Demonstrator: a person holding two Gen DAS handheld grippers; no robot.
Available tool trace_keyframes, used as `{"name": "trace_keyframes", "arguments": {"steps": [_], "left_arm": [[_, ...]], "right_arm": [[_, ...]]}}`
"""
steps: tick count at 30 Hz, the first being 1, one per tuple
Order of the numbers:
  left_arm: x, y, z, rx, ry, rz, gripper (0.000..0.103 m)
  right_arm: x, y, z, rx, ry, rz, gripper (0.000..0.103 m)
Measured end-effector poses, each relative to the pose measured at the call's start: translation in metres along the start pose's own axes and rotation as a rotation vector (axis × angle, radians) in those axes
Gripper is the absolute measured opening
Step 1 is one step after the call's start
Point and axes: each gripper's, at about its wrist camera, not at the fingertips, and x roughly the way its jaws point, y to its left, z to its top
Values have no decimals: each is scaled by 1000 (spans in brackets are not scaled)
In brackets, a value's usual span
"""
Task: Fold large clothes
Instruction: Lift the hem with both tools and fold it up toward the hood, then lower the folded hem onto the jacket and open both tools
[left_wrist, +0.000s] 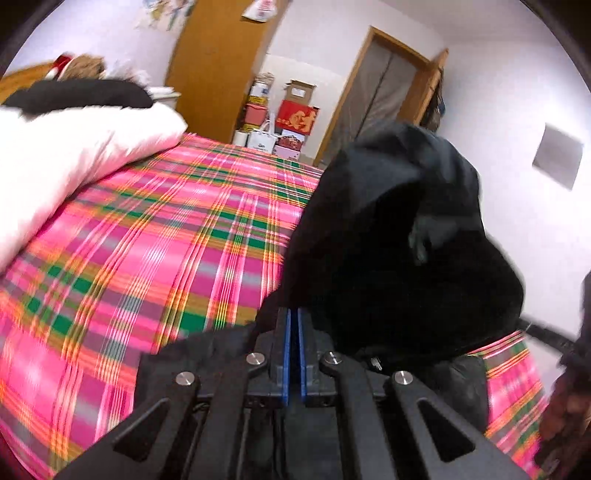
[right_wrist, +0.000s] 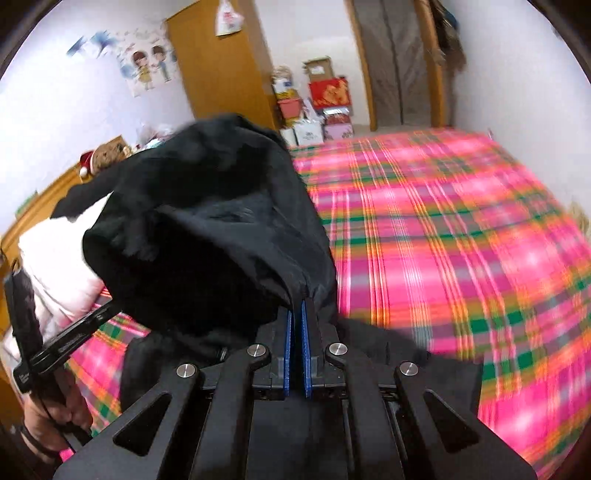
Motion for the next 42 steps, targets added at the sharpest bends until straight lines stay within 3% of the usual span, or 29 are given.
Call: {"name": "trace_keyframes", "arguments": {"steps": [10, 17, 19, 22, 23, 24, 25, 28, 31, 32, 33, 35, 38, 42], "left_arm": [[-50, 47, -80, -173, 86, 66, 4], [-70, 32, -85, -183, 38, 58, 5], [-63, 22, -81, -137, 41, 35, 7], [-48, 6, -75, -96, 53, -16, 8], [-43, 2, -74, -89, 61, -37, 8], [-39, -2, -74, -79, 68, -54, 8], [-35, -6, -76, -65, 77, -67, 8], [-22, -12, -87, -22, 146, -92, 8], [-10, -10, -97, -35, 221, -96, 8], [-7, -8, -99, -47, 237, -97, 8], [-6, -6, -100, -58, 253, -94, 8], [-4, -1, -99, -70, 264, -80, 8], [-11, 0, -93, -62, 219, -66, 8], [-15, -1, -91, -63, 196, -87, 8]], "right_arm": [[17, -37, -98, 92, 182, -56, 2], [6, -70, -128, 201, 244, -35, 2], [-8, -67, -128, 220, 217, -14, 8], [-23, -47, -117, 227, 171, 74, 31], [-25, -39, -112, 222, 157, 106, 46], [-25, -32, -108, 217, 148, 129, 55], [-25, -22, -103, 211, 139, 165, 55], [-8, 0, -97, 217, 162, 228, 55], [22, 11, -106, 225, 241, 220, 55], [29, 13, -111, 230, 251, 216, 40], [38, 13, -120, 232, 272, 193, 11], [47, 9, -135, 247, 290, 174, 8], [52, 7, -150, 237, 299, 150, 6], [54, 10, -161, 223, 301, 137, 5]]}}
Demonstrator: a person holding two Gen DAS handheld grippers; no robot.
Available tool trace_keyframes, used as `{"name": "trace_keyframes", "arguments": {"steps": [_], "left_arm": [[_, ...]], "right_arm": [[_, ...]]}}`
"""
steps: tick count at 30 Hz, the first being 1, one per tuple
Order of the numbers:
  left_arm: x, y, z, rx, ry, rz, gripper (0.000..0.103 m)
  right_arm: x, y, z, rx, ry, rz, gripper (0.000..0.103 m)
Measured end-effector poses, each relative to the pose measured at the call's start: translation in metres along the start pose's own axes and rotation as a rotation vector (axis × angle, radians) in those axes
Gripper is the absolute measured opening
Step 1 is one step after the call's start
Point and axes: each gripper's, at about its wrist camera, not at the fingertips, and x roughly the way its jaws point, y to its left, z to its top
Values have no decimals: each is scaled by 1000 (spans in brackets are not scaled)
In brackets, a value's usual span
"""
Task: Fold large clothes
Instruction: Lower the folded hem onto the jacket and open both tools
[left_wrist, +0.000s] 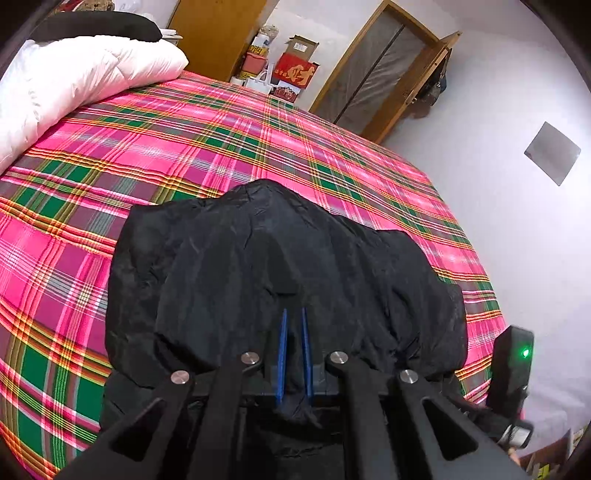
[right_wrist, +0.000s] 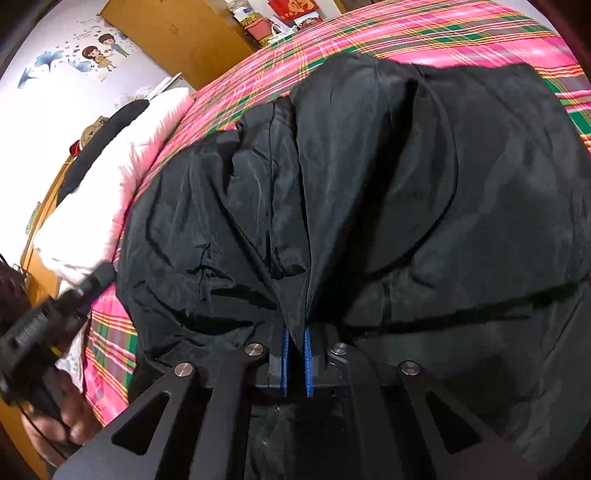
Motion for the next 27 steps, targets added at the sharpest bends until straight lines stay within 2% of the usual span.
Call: {"name": "trace_keyframes", "arguments": {"steps": [4, 5, 8, 11, 13, 15, 18, 22, 25, 27], "left_arm": [[17, -10, -11, 29, 69, -27, 8], [24, -13, -15, 53, 96, -15, 13], [50, -16, -31, 122, 193, 102, 17], [57, -6, -35, 81, 213, 99, 17], [57, -1, -34, 51, 218, 88, 17], [57, 0, -35, 42, 222, 88, 17], [53, 1, -33, 28, 224, 84, 17], [54, 2, -34, 25, 226, 85, 17], [55, 0, -35, 44, 228, 96, 18], [56, 0, -34, 50, 229, 100, 18]], "right_arm": [[13, -3, -5, -27, 15, -21, 5], [15, -5, -5, -24, 20, -15, 5], [15, -9, -6, -9, 32, -2, 5], [12, -11, -6, -19, 44, 0, 6], [1, -14, -9, -26, 47, -1, 13], [-18, -13, -10, -49, 21, -23, 20], [-53, -6, -4, -100, -69, -51, 20], [-89, 3, 28, -149, -222, -78, 21], [-86, -3, 54, -162, -261, -111, 21], [-66, -16, 67, -144, -223, -158, 21]]}}
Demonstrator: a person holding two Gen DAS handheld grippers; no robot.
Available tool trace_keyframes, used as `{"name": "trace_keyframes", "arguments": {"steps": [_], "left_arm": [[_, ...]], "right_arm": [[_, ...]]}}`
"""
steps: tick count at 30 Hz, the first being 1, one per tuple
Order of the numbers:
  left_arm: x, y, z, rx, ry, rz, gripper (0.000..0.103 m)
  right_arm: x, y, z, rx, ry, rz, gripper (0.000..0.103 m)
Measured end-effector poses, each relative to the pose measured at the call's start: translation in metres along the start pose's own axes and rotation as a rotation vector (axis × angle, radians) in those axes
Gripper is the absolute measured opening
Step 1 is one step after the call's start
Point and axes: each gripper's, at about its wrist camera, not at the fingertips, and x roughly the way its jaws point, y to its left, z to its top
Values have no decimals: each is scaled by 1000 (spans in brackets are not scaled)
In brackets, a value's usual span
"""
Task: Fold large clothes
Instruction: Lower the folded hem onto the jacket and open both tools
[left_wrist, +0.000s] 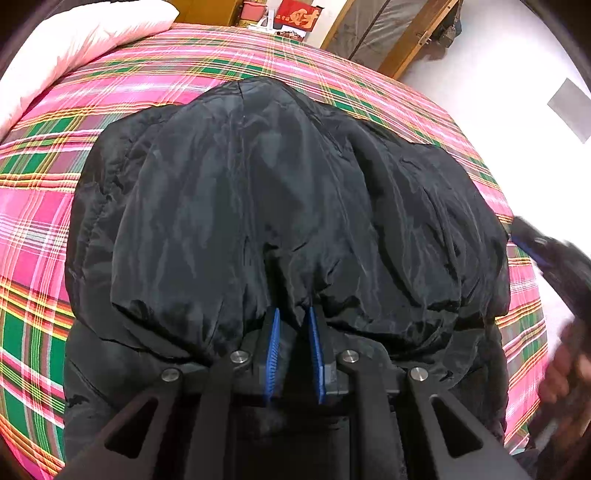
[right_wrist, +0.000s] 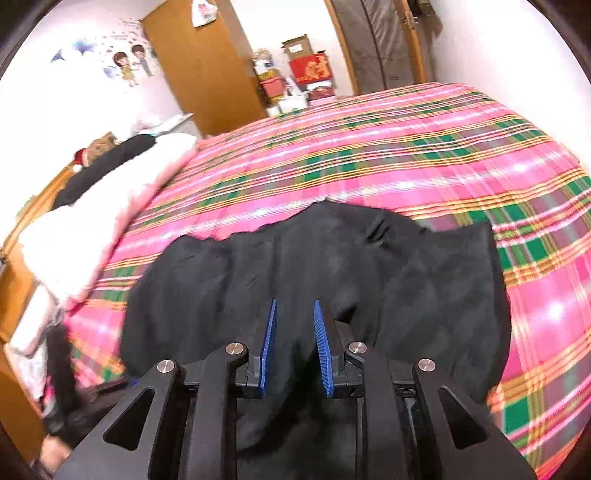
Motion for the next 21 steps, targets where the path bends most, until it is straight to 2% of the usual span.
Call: {"name": "trace_keyframes", "arguments": {"steps": [2, 3, 5, 7, 11, 12, 15, 16, 17, 18, 19, 21], "left_arm": [[1, -2, 1, 0, 1, 1, 19], [2, -2, 1, 0, 2, 0, 19], [3, -5, 1, 3, 5, 0, 20], [3, -6, 1, 7, 6, 5, 20], [-10, -5, 7, -6, -5, 12, 20], [-19, -6, 8, -1, -32, 19, 20], [-49, -6, 17, 33, -183, 44, 20], [-54, -5, 21, 28, -219, 51, 20], [-55, -2, 26, 13, -242, 47, 20], [-52, 1, 31, -3, -246, 35, 20], [-47, 4, 34, -15, -239, 34, 20], [-31, 9, 33, -24, -192, 81, 20]], "right_arm": [[34, -17, -5, 25, 96, -71, 21], [51, -31, -15, 58, 133, -43, 22], [52, -49, -23, 80, 114, -4, 23], [50, -50, -26, 70, 101, -15, 23], [40, -35, -19, 57, 114, -42, 25], [29, -29, -17, 58, 97, -46, 25], [-7, -10, -16, 15, -9, -20, 27], [-18, 1, -17, -11, -45, 2, 29], [-23, 10, -18, -35, -64, 23, 38], [-25, 21, -21, -63, -74, 44, 47], [-22, 33, -22, -98, -71, 65, 48], [-9, 50, -31, -159, -48, 81, 48]]}}
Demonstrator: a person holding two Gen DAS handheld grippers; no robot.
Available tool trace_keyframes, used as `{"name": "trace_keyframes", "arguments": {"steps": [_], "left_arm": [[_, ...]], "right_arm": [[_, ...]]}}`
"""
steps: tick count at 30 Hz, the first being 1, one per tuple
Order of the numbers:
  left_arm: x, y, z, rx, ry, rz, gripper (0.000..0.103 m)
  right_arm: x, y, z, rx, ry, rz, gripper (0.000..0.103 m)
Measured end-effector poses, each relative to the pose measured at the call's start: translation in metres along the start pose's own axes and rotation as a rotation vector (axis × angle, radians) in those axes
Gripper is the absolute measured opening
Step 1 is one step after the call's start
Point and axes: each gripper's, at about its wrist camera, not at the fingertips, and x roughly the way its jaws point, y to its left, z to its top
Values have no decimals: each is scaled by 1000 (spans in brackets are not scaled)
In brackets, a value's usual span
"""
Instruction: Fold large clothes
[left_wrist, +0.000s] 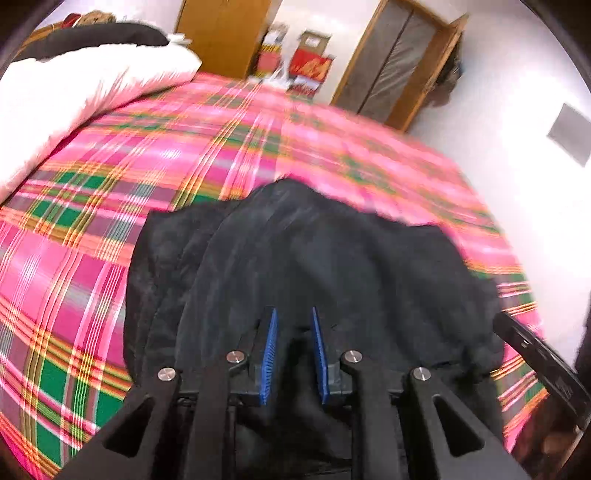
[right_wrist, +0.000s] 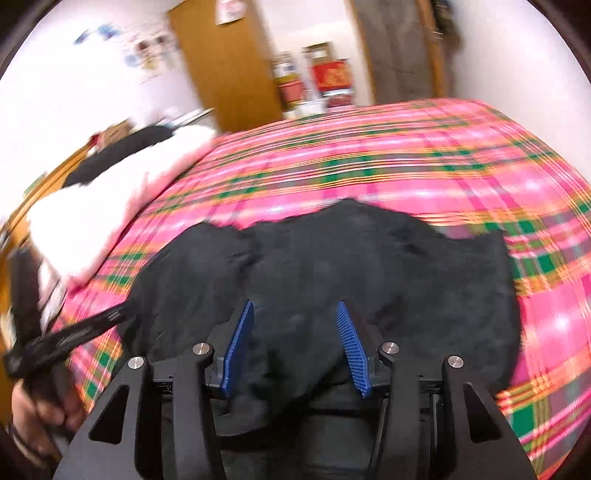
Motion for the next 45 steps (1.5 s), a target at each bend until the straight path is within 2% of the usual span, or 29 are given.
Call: {"name": "trace_keyframes", "arguments": {"steps": [2, 4, 6, 11, 15, 21, 25, 27, 29, 32, 34, 37, 40, 42, 43, 45], "left_arm": [[15, 5, -6, 25, 60, 48, 20], [25, 7, -12, 38, 84, 56, 20], [34, 5, -16, 30, 100, 48, 20], [42, -1, -26, 59, 105, 81, 20], [44, 3, -29, 32, 112, 62, 20], [48, 5, -28, 25, 115, 64, 20], [35, 5, -19, -2, 128, 60, 20], [21, 4, -13, -13, 102, 45, 20], [1, 4, -7, -13, 39, 26, 20], [-24, -3, 11, 16, -77, 12, 20], [-27, -7, 27, 35, -114, -11, 20], [-2, -15, 55, 84, -135, -34, 20], [49, -5, 68, 72, -65, 4, 20], [76, 11, 60, 50, -25, 15, 20], [83, 17, 54, 42, -22, 7, 18], [92, 18, 41, 55, -36, 4, 14]], "right_arm": [[24, 5, -10, -30, 60, -32, 48], [49, -4, -27, -26, 127, -63, 46], [57, -9, -41, -42, 113, -67, 45], [58, -5, -44, -48, 107, -84, 45], [62, -12, -47, -37, 101, -72, 45], [63, -14, -53, -33, 85, -67, 45], [54, -14, -50, -41, 93, -57, 45], [43, -11, -45, -62, 103, -60, 45], [26, -9, -38, -61, 86, -51, 45], [-5, -10, -15, -53, -7, -29, 45], [-11, -12, 4, -66, -42, -30, 45], [3, -20, 32, -83, -55, -75, 45], [35, -48, 42, -2, 0, -100, 45], [63, -73, 30, 63, 69, -139, 45], [74, -83, 19, 88, 95, -118, 45], [81, -93, 6, 86, 93, -99, 43]]}}
